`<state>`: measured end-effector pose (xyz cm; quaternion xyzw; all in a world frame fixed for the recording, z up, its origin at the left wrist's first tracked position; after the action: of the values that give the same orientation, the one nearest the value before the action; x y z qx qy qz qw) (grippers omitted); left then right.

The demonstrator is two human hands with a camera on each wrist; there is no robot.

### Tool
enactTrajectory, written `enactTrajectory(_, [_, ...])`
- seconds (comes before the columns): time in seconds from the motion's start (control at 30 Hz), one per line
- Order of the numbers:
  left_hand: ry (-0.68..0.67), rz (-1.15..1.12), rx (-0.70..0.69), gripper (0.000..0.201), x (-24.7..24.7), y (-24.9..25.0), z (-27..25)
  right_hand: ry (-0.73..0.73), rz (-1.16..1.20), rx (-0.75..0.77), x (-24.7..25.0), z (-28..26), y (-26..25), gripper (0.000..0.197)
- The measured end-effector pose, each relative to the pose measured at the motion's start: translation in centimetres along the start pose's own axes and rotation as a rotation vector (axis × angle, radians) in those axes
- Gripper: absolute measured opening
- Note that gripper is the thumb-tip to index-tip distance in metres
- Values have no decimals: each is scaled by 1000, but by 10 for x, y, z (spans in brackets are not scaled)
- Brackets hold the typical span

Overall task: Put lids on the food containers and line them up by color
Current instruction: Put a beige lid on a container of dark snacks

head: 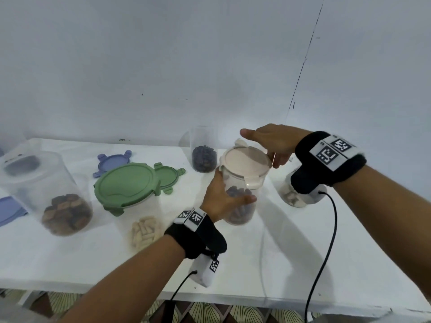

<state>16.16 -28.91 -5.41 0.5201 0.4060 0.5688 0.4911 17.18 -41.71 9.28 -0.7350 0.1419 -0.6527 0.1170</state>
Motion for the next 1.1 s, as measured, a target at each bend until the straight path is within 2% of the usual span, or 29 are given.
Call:
enactTrajectory(0.1, [-69, 5, 2, 96, -4, -4, 5, 39, -29, 136, 9, 2, 1, 69])
enactTrajectory(0.17, [-87, 13, 4, 104, -3, -8, 7, -16, -111, 246, 3, -5, -6, 91])
enactTrajectory(0.23, [-101, 34, -14, 109, -2, -6, 9, -109, -198, 283, -12, -12, -9, 113])
enactTrajectory(0.3, [-107, 47, -22, 111, -1, -5, 9, -159, -282, 314, -27, -12, -14, 121])
enactTrajectory(0.53, [-121, 66, 0, 114, -2, -10, 13, -82, -320, 323, -40, 2, -21, 89])
enactTrajectory(0.77, [-117, 67, -34, 111, -2, -11, 13, 31, -183, 347, -42, -3, -20, 97])
enactTrajectory(1.03, [-131, 84, 16, 116, -3, -14, 11, -29, -156, 285, -41, -11, -18, 107])
enactTrajectory(1.1, [-136, 94, 27, 116, -2, -8, 5, -33, -167, 280, -38, -16, -20, 103])
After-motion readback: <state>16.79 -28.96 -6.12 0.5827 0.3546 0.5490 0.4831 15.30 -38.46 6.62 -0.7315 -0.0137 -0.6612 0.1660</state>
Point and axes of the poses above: each hand's wrist, its own z-axis towards the middle knuckle, its own x-axis out of the back of the hand, y = z × x, the point moved 8 cm from there along z, towards the middle knuckle, and after that the axes turned 9 degrees about y, right-handed, at the moved point
